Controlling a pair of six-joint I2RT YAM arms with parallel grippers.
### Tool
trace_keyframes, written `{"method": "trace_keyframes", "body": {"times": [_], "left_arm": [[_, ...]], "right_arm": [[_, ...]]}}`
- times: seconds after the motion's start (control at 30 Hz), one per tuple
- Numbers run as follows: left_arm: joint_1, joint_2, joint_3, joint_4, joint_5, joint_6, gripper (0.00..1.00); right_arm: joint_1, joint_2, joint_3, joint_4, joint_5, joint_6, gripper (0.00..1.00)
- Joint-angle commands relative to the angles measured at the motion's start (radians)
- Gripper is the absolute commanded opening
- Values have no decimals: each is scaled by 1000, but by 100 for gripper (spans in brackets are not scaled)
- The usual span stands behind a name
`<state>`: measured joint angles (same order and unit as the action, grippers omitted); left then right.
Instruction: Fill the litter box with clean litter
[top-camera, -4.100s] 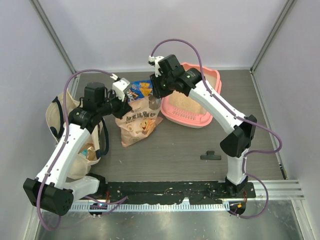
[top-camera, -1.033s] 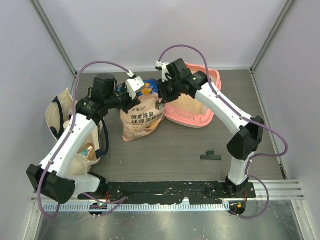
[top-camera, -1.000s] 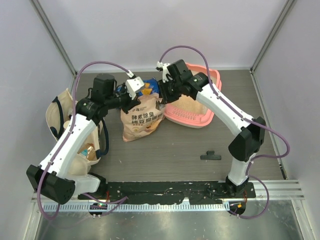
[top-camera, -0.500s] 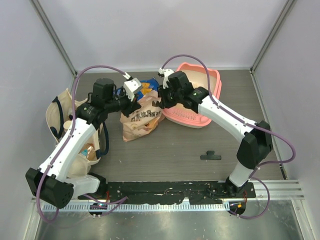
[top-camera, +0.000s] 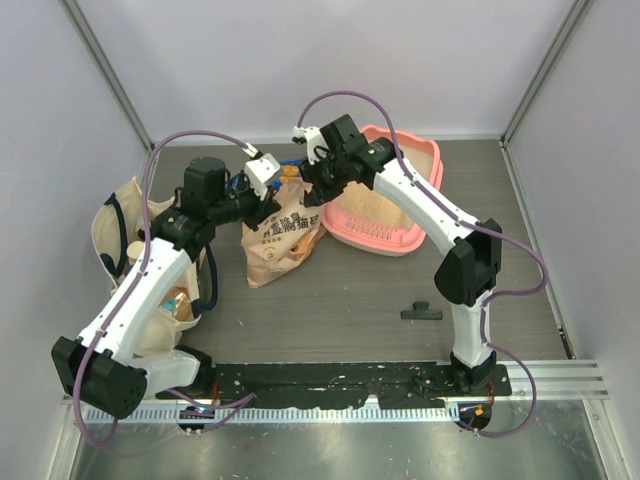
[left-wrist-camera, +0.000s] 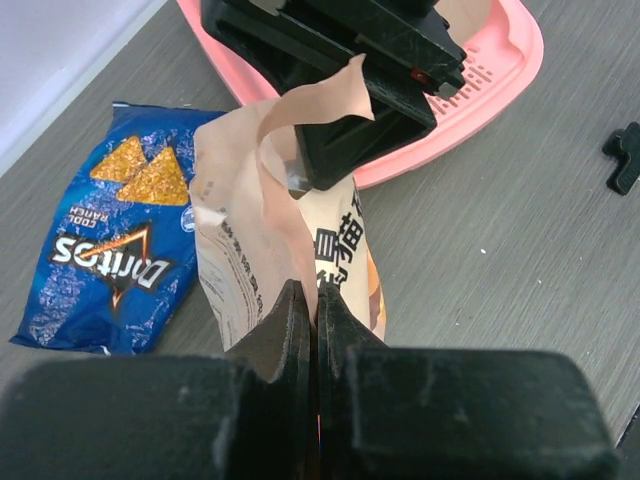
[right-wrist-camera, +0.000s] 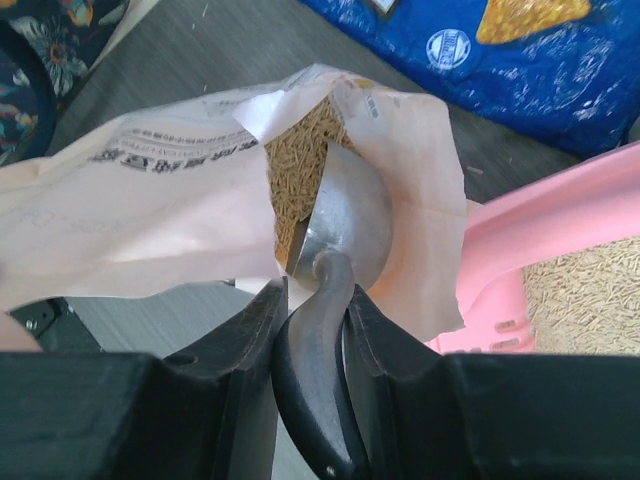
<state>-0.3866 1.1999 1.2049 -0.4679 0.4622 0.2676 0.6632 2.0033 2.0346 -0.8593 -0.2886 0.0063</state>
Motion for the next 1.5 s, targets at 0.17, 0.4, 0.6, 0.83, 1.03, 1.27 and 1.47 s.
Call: {"method": "trace_keyframes", "body": {"times": [0.17, 0.4, 0.6, 0.83, 1.03, 1.27, 1.47], "left_arm": [[-15, -60, 44, 213, 33, 79, 0], [-14, -36, 64, 245, 7, 165, 0], [-15, -40, 78, 259, 15, 272, 0], [-15, -54, 45, 322, 73, 521, 0], [-15, -97, -21, 386, 127, 677, 0], [-15, -177, -140, 417, 115, 801, 0], [-20, -241, -255, 508, 110, 877, 0]], "right_arm": [[-11, 115, -37, -288, -424, -25, 2], [-65, 134, -34, -276, -629, -8, 2], [-79, 108, -24, -294, -649, -20, 2], [-143, 39, -71, -279, -724, 29, 1], [-185, -38, -111, -152, -739, 142, 2], [-224, -51, -83, -121, -745, 198, 2], [-277, -29, -152, -87, -874, 244, 1]]}}
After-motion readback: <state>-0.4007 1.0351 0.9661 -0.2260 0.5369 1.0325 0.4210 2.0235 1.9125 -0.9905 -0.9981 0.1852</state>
